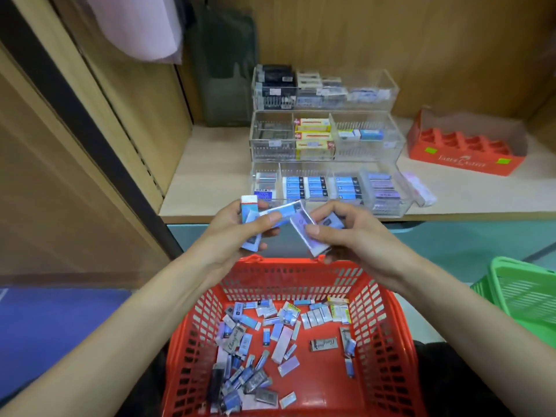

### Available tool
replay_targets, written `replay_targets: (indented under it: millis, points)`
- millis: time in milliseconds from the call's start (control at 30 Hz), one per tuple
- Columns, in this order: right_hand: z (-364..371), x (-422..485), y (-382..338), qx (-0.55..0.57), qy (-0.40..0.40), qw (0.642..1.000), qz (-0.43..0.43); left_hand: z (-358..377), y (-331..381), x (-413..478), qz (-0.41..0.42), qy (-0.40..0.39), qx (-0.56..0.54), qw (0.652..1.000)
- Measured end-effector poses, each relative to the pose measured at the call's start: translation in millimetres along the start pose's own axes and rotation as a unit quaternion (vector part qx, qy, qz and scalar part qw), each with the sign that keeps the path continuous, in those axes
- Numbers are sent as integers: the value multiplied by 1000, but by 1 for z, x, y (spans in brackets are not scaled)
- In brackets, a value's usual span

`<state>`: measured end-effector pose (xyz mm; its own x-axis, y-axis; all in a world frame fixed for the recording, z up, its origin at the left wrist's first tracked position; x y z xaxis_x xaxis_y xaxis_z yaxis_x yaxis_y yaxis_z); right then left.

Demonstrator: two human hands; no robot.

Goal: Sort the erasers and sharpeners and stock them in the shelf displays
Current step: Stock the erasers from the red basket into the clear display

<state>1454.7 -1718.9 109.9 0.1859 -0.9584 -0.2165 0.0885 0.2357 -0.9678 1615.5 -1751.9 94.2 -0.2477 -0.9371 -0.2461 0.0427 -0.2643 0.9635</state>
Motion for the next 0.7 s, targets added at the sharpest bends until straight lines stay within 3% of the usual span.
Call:
replay_targets:
  millis: [133, 367, 567, 700]
  points:
    - [9, 0, -1, -7, -54, 998, 25, 7, 10, -1, 6, -37, -5, 999]
    - [7, 6, 10, 41, -21, 998, 51, 15, 9, -6, -22, -76, -20, 997]
    - [0, 6, 2, -4, 32, 999, -3, 13, 12, -7, -7, -37, 39, 999]
    - [-8, 5, 0, 105, 32, 994, -1, 3, 16, -5, -4, 26, 24, 999]
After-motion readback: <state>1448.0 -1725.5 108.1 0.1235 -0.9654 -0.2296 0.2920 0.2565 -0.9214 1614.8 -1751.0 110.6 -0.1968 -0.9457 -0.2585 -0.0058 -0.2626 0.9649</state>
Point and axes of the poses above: each hand's wrist, its own x-axis towards the middle knuckle, its own z-axis out of the palm, y = z × x, the point moved 7 cm from there along x, towards the middle knuckle, and after that the axes turned 5 degrees about x, right-handed, at the moved point
